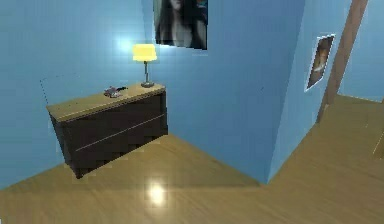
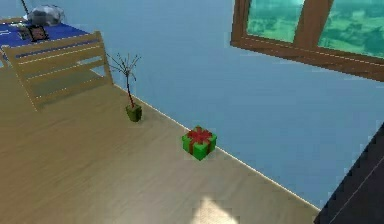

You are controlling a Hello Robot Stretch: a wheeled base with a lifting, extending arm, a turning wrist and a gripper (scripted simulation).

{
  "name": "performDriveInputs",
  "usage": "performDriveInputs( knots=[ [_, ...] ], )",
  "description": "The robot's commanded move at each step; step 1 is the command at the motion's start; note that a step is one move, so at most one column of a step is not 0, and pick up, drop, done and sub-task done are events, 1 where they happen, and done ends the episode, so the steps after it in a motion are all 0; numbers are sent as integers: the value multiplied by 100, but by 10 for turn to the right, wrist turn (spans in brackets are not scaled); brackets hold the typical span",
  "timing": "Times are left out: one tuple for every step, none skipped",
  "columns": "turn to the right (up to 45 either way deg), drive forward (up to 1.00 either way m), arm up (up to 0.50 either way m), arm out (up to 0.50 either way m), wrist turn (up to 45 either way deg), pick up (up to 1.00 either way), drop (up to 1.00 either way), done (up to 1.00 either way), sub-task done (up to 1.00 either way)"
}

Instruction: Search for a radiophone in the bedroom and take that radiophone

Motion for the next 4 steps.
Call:
performDriveInputs(
  knots=[
    [0,50,0,0,0,0,0,0,0],
    [-270,0,0,0,0,0,0,0,0],
    [0,100,0,0,0,0,0,0,0],
    [-60,0,0,0,0,0,0,0,0]
  ],
)
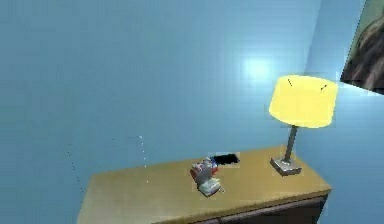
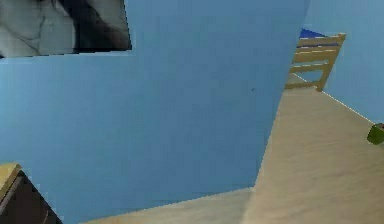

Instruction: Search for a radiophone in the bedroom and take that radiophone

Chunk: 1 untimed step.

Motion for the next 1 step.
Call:
performDriveInputs(
  knots=[
    [0,5,0,0,0,0,0,0,0]
  ],
)
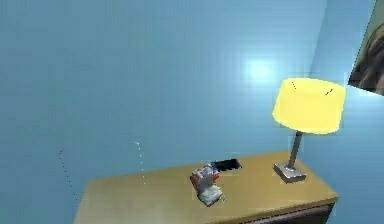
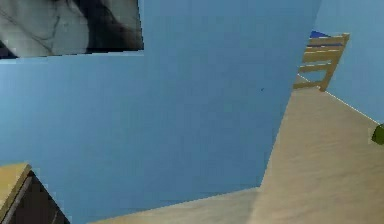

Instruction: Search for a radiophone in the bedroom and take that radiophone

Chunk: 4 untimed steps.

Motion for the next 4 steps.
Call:
performDriveInputs(
  knots=[
    [-450,0,0,0,0,0,0,0,0],
    [-300,0,0,0,0,0,0,0,0],
    [450,0,0,0,0,0,0,0,0],
    [450,0,0,0,0,0,0,0,0]
  ],
)
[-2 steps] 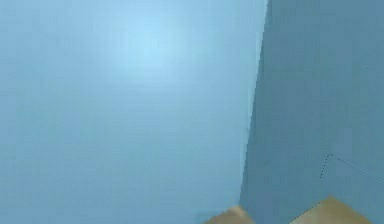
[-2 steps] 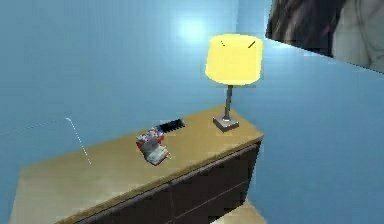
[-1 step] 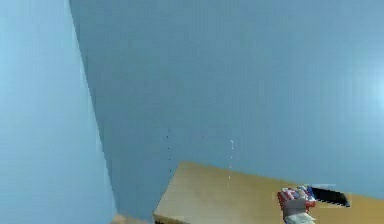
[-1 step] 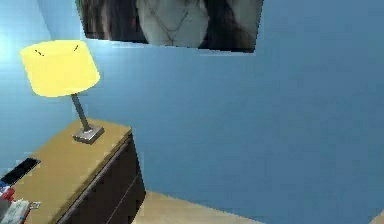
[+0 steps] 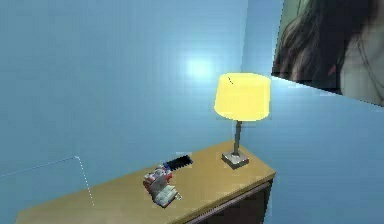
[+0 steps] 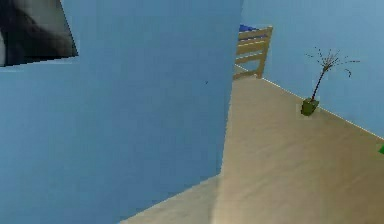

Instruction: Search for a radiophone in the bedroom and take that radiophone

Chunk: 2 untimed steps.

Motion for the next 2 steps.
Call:
performDriveInputs(
  knots=[
    [300,0,0,0,0,0,0,0,0],
    [30,0,0,0,0,0,0,0,0]
  ],
)
